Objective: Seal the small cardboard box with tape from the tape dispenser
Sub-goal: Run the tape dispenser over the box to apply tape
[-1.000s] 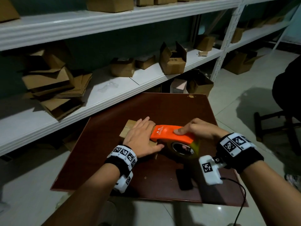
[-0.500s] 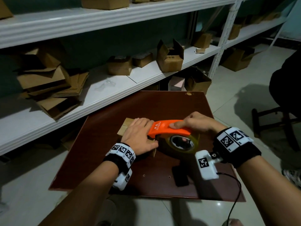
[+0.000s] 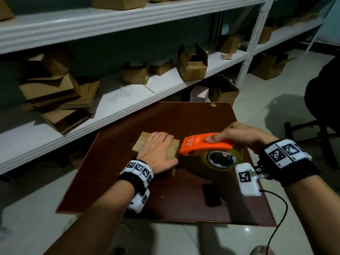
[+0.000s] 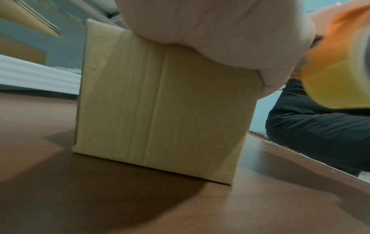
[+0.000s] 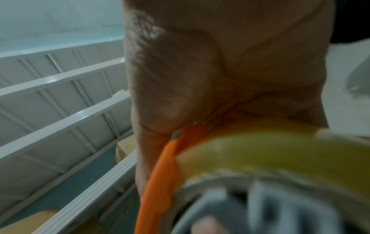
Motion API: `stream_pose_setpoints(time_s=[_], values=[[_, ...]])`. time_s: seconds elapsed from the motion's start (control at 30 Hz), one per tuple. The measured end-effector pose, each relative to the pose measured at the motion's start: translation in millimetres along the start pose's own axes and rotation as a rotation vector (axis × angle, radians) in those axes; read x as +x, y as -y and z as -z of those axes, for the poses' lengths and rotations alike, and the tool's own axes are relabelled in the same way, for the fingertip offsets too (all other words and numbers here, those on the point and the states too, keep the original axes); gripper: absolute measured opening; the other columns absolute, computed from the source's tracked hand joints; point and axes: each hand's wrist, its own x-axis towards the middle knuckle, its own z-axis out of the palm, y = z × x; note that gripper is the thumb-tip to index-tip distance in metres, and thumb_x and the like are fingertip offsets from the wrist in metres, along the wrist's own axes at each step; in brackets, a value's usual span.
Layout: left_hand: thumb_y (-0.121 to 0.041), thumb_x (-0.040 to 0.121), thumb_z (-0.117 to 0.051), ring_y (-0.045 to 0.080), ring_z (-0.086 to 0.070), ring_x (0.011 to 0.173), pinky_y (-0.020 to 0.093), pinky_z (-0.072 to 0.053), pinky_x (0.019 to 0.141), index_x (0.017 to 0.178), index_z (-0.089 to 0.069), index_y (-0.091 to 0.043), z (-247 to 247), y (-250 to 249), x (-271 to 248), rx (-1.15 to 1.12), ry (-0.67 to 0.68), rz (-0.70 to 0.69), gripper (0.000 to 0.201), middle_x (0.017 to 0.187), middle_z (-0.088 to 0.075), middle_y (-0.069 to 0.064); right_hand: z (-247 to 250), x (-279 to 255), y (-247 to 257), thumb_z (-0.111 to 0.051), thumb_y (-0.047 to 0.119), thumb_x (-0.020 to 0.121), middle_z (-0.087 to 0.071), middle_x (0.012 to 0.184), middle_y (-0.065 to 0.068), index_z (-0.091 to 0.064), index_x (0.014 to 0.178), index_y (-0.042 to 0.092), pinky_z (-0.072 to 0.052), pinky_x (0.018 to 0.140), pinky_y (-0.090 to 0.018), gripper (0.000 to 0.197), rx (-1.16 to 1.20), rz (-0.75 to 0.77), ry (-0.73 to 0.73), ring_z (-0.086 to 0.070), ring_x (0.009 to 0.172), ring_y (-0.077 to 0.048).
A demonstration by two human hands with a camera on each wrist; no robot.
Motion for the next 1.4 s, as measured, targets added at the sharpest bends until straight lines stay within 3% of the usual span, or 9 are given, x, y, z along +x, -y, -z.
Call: stream_pose_setpoints(time_s=[0.33, 0.53, 0.7, 0.77, 0.9, 1.03, 1.13, 1.27, 1.4], values=[[-0.072, 0.081, -0.035, 0.023, -0.043, 0.145, 0.043, -0.021, 0.130, 0.154, -0.045, -0.015, -0.2, -3.8, 1.8, 0.035, 0.003, 0.014, 0.094, 0.152, -0.052, 0.004, 12.9, -12.2, -7.1, -0.084, 0.060, 0.050, -0.078, 0.101, -0.015, -0.076, 0.102, 0.007, -0.056, 0.099, -0.048, 0.075, -0.036, -0.068, -0.043, -0.074, 0.094, -0.031], [-0.061, 0.095, -0.042, 0.022, -0.004, 0.166, 0.046, -0.004, 0.134, 0.169, -0.019, -0.014, -3.7, -14.4, 2.9, 0.032, 0.061, 0.032, 0.091, 0.177, -0.016, 0.006, 7.4, -11.8, -3.4, -0.086, 0.053, 0.069, -0.075, 0.101, -0.013, -0.072, 0.101, 0.009, -0.057, 0.086, -0.039, 0.057, -0.075, -0.112, -0.079, -0.072, 0.091, -0.028], [-0.070, 0.092, -0.035, 0.017, -0.010, 0.165, 0.044, -0.004, 0.135, 0.164, -0.032, -0.017, -7.3, -12.9, 3.5, -0.003, 0.028, 0.074, 0.090, 0.174, -0.029, 0.001, 3.6, -11.7, 0.0, -0.088, 0.051, 0.067, -0.072, 0.108, -0.012, -0.069, 0.110, 0.009, -0.055, 0.095, -0.043, 0.063, -0.081, -0.138, -0.096, -0.070, 0.097, -0.029], [-0.072, 0.094, -0.035, 0.017, -0.014, 0.164, 0.044, -0.006, 0.134, 0.162, -0.036, -0.016, -8.5, -13.3, 3.0, 0.002, 0.005, 0.085, 0.088, 0.171, -0.034, 0.000, 0.2, -10.0, 2.1, -0.091, 0.054, 0.059, -0.069, 0.114, -0.012, -0.066, 0.116, 0.010, -0.052, 0.100, -0.046, 0.076, -0.104, -0.165, -0.111, -0.066, 0.103, -0.029], [-0.071, 0.092, -0.039, 0.018, -0.019, 0.163, 0.044, -0.007, 0.134, 0.160, -0.040, -0.016, -10.6, -14.4, 2.9, 0.000, -0.019, 0.099, 0.086, 0.167, -0.040, 0.001, -4.3, -0.2, 2.8, -0.092, 0.069, 0.022, -0.070, 0.111, -0.012, -0.067, 0.110, 0.011, -0.053, 0.099, -0.049, 0.108, -0.142, -0.204, -0.137, -0.067, 0.102, -0.031], [-0.070, 0.093, -0.039, 0.019, -0.021, 0.162, 0.044, -0.007, 0.134, 0.159, -0.041, -0.017, -13.2, -15.6, 2.5, -0.002, -0.035, 0.108, 0.085, 0.165, -0.042, 0.002, -14.1, -1.0, 7.9, -0.092, 0.044, 0.065, -0.064, 0.094, -0.009, -0.060, 0.097, 0.009, -0.050, 0.081, -0.036, 0.057, -0.137, -0.218, -0.133, -0.060, 0.082, -0.022], [-0.071, 0.094, -0.035, 0.019, -0.019, 0.163, 0.044, -0.008, 0.134, 0.159, -0.040, -0.017, -13.7, -15.0, 2.5, -0.006, -0.037, 0.107, 0.085, 0.165, -0.042, 0.001, -17.5, 6.1, 6.1, -0.091, 0.042, 0.070, -0.059, 0.094, -0.007, -0.051, 0.119, 0.007, -0.048, 0.069, -0.034, 0.073, -0.106, -0.246, -0.131, -0.058, 0.080, -0.022], [-0.074, 0.093, -0.028, 0.019, -0.018, 0.163, 0.045, -0.007, 0.134, 0.160, -0.039, -0.016, -13.9, -14.1, 2.6, -0.004, -0.027, 0.090, 0.089, 0.166, -0.041, 0.001, -20.7, 15.6, 2.5, -0.088, 0.045, 0.072, -0.055, 0.125, -0.016, -0.037, 0.146, 0.008, -0.049, 0.091, -0.041, 0.098, -0.104, -0.276, -0.138, -0.058, 0.105, -0.033], [-0.074, 0.092, -0.029, 0.019, -0.017, 0.163, 0.044, -0.007, 0.134, 0.160, -0.038, -0.016, -12.2, -13.5, 2.6, -0.006, -0.015, 0.084, 0.090, 0.167, -0.040, 0.001, -26.8, 17.7, 2.8, -0.083, 0.041, 0.079, -0.052, 0.083, -0.007, -0.040, 0.118, 0.011, -0.046, 0.064, -0.033, 0.065, -0.032, -0.291, -0.146, -0.054, 0.069, -0.023]])
